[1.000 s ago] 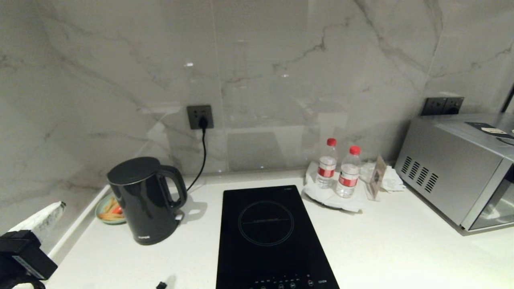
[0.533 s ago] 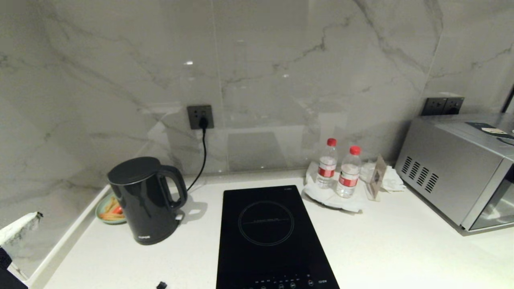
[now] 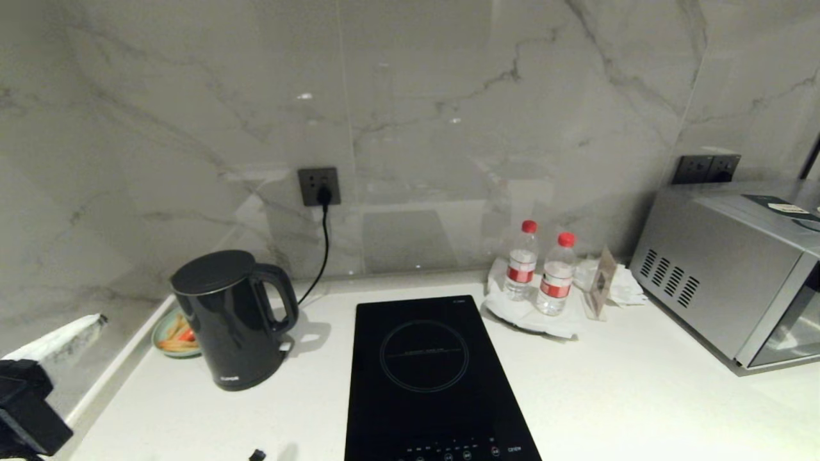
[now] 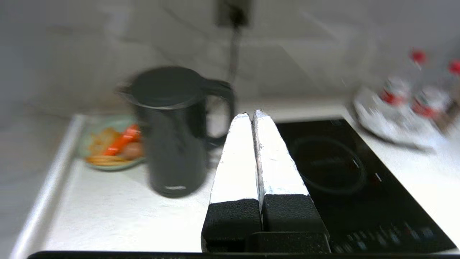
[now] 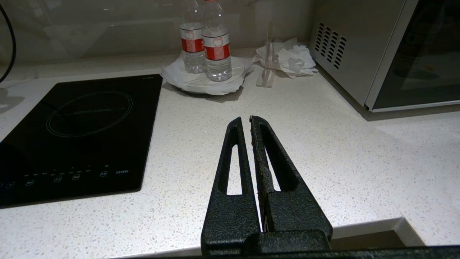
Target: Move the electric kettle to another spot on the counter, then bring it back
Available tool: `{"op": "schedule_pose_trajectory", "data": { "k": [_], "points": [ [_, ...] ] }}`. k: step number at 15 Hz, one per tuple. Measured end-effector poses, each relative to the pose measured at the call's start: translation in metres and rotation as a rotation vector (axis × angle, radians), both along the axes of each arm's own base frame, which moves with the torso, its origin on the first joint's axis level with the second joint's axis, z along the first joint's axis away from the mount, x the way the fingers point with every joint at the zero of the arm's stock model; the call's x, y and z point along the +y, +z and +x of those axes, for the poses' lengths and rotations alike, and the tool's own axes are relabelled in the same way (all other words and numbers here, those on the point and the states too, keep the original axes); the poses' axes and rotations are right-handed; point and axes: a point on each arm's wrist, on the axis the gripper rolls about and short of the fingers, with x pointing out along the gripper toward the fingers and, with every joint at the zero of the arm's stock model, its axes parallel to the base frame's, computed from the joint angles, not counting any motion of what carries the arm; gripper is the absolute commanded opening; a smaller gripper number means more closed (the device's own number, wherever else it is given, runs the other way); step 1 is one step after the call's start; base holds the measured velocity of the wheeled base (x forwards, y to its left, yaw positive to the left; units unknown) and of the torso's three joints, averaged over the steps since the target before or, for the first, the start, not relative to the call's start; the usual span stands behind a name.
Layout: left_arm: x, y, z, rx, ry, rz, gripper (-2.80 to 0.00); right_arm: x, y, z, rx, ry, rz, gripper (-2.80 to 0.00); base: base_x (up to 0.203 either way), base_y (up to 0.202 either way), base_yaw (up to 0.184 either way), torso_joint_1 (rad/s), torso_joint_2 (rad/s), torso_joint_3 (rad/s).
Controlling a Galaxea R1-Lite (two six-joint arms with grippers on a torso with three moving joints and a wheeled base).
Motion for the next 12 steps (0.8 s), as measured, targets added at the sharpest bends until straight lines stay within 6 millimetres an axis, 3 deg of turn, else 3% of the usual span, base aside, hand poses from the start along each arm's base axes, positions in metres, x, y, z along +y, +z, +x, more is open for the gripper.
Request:
{"op": "schedule_pose_trajectory", "data": {
  "k": [6, 9, 12],
  "points": [
    [0.029, -0.002, -0.079, -0.122, 0.287, 0.052, -2.8, 0.0, 0.0, 0.0, 0.0, 0.0, 0.0, -2.8, 0.0, 0.0, 0.0, 0.0, 0.0, 0.0],
    [0.03, -0.001, -0.095, -0.184, 0.337, 0.084, -2.8, 0.0, 0.0, 0.0, 0.0, 0.0, 0.0, -2.8, 0.0, 0.0, 0.0, 0.0, 0.0, 0.0],
    [0.025, -0.007, -0.107, -0.236, 0.237, 0.106, -2.8, 0.0, 0.0, 0.0, 0.0, 0.0, 0.0, -2.8, 0.0, 0.0, 0.0, 0.0, 0.0, 0.0]
  ]
}}
